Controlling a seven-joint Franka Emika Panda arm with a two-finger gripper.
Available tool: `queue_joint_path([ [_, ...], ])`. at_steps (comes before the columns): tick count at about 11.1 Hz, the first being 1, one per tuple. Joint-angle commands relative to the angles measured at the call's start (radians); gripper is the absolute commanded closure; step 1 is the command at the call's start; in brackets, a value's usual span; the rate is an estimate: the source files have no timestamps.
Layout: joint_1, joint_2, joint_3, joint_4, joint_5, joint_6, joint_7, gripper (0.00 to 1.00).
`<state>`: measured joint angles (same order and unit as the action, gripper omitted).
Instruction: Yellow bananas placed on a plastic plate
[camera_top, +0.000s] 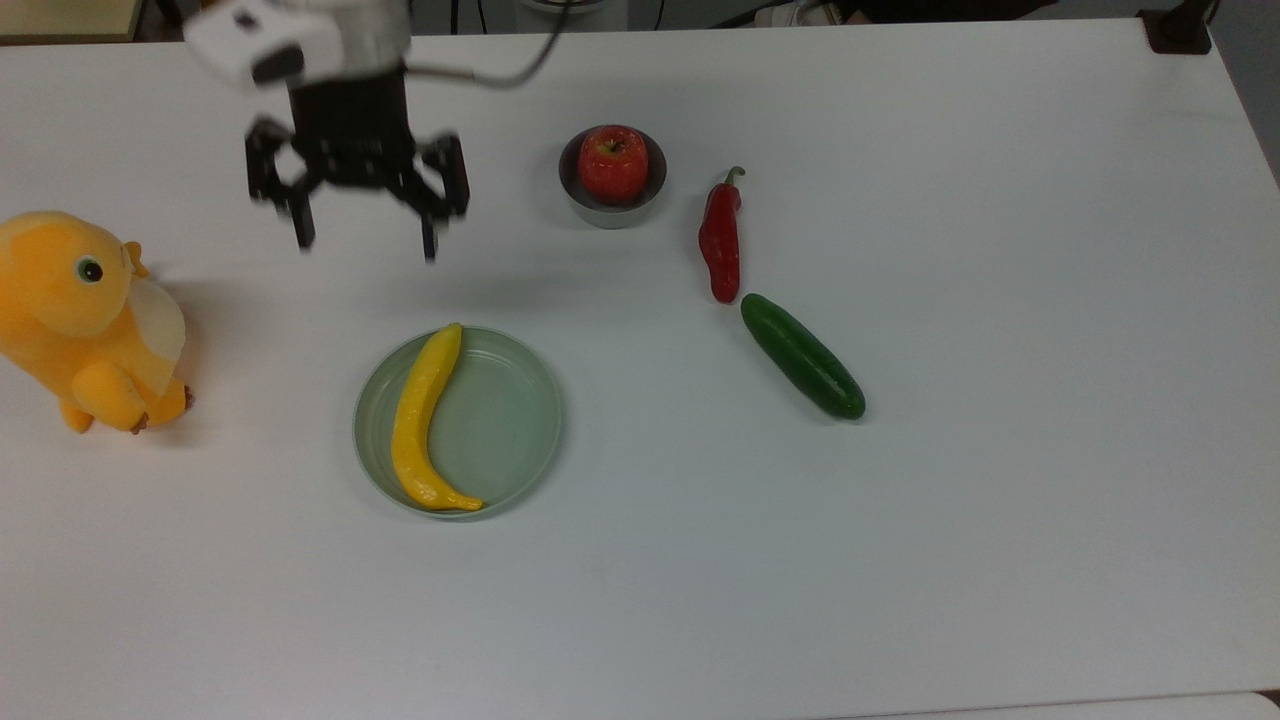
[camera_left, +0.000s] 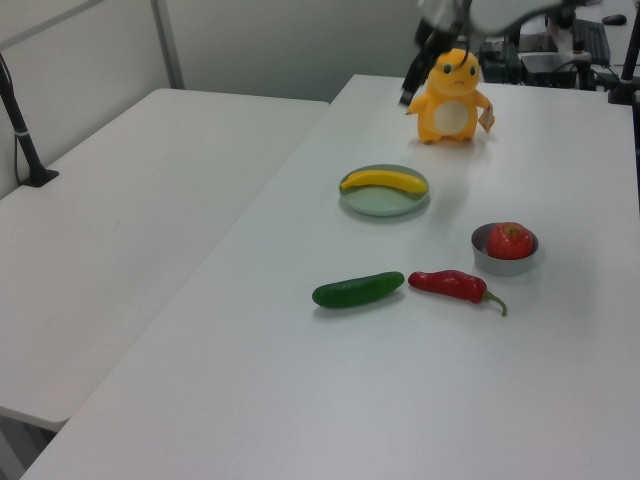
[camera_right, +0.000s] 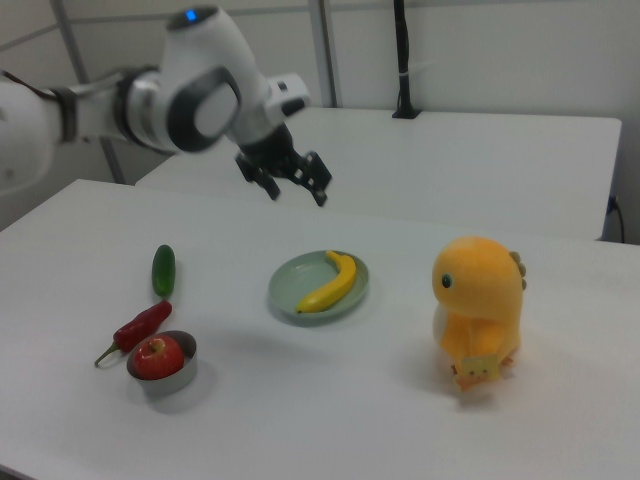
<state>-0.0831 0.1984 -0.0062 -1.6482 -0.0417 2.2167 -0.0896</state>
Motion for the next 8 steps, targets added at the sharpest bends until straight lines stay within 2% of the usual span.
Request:
queue_joint_path([
  [1,0.068,-0.199,-0.075,-0.041,0.103,-0.268,0.010,0.00],
  [3,0.114,-0.253,-0.087,-0.038,0.106,-0.421,0.063,0.00],
  [4,0.129,-0.264,-0.081,-0.036,0.108,-0.440,0.120,0.00],
  [5,0.135,-0.263,-0.069,-0.035,0.108,-0.446,0.158,0.00],
  [7,0.138,-0.252,-0.022,-0.038,0.105,-0.462,0.153,0.00],
  [8,0.140,-0.238,-0.014,-0.036,0.097,-0.460,0.148,0.00],
])
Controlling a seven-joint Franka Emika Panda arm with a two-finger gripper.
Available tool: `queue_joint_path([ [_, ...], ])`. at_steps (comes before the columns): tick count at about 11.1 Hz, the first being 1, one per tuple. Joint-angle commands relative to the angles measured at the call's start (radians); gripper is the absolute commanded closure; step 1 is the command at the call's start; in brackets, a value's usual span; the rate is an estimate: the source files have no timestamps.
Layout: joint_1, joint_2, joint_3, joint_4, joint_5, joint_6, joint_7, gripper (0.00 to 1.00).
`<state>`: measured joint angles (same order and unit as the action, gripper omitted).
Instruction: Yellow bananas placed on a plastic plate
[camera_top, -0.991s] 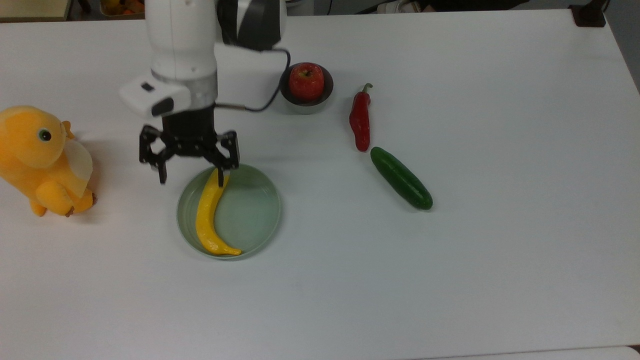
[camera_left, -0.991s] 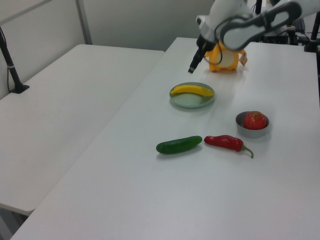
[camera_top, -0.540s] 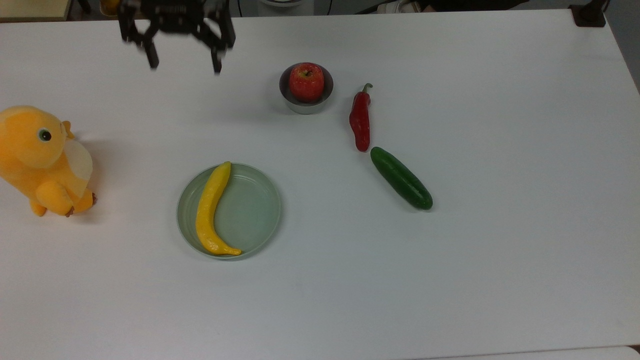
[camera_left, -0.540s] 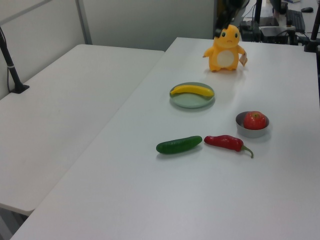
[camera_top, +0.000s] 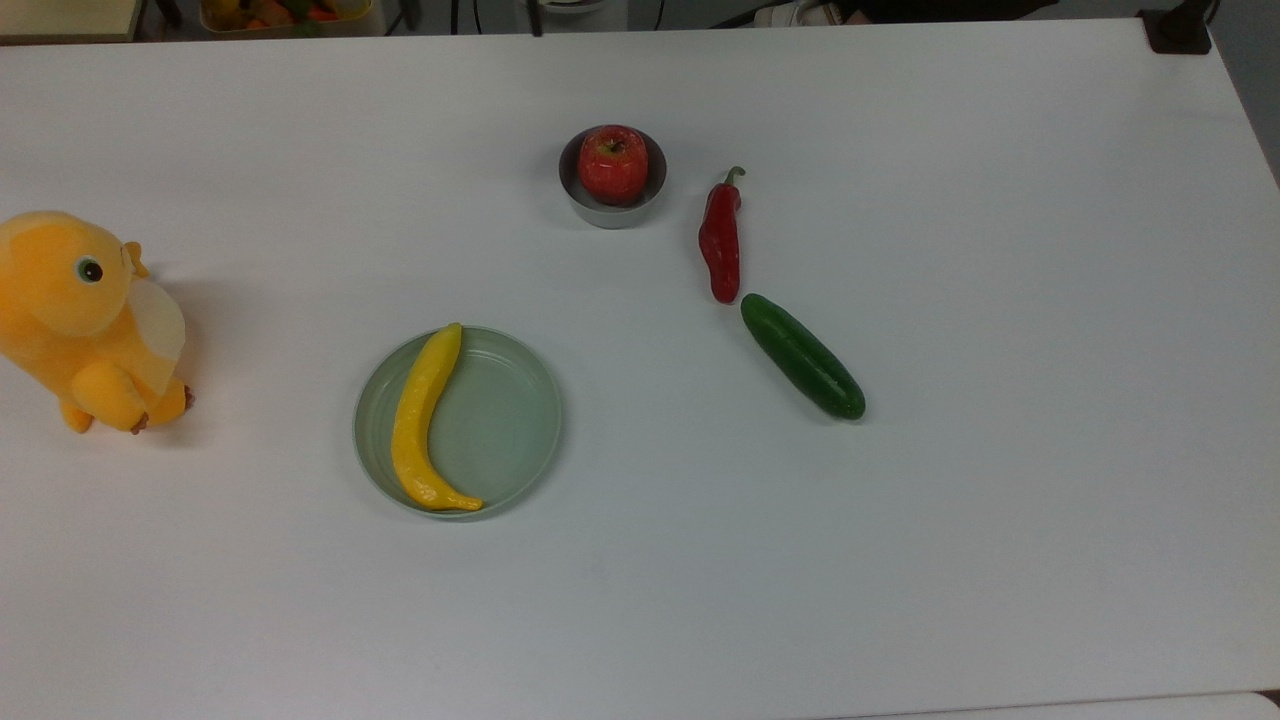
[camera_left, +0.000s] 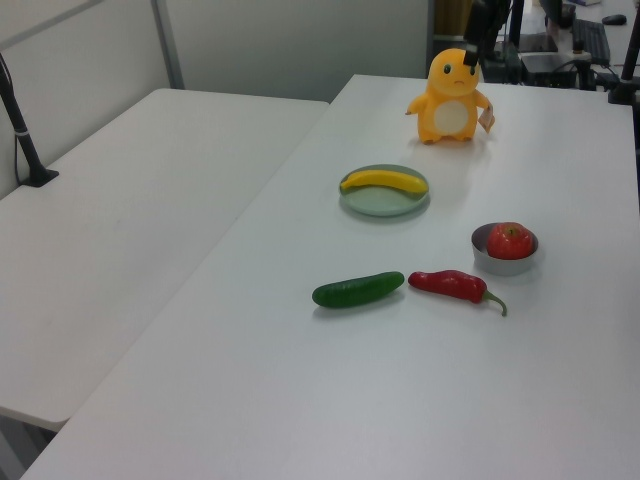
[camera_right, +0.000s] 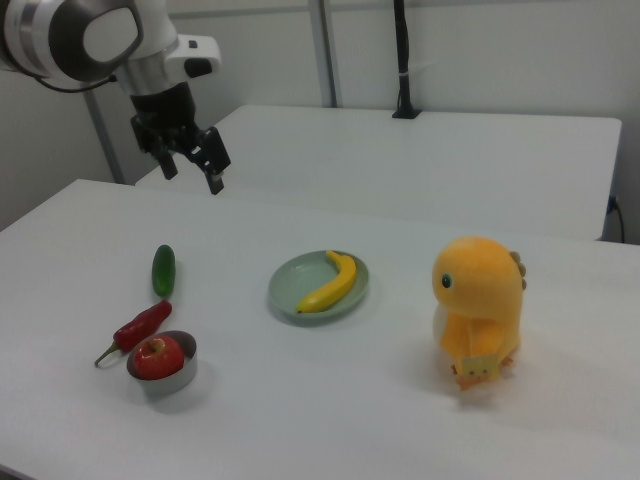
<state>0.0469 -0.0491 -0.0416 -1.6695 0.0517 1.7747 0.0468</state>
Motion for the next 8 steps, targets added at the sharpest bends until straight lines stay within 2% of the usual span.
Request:
queue_joint_path([
  [1,0.011,0.023,0.022,-0.015,-0.004,-0.012,-0.001,0.00],
  [3,0.019,0.047,0.022,-0.012,-0.015,-0.021,-0.108,0.00],
  [5,0.033,0.048,0.022,-0.012,-0.019,-0.075,-0.097,0.00],
  [8,0.028,0.048,0.022,-0.012,-0.021,-0.072,-0.108,0.00],
])
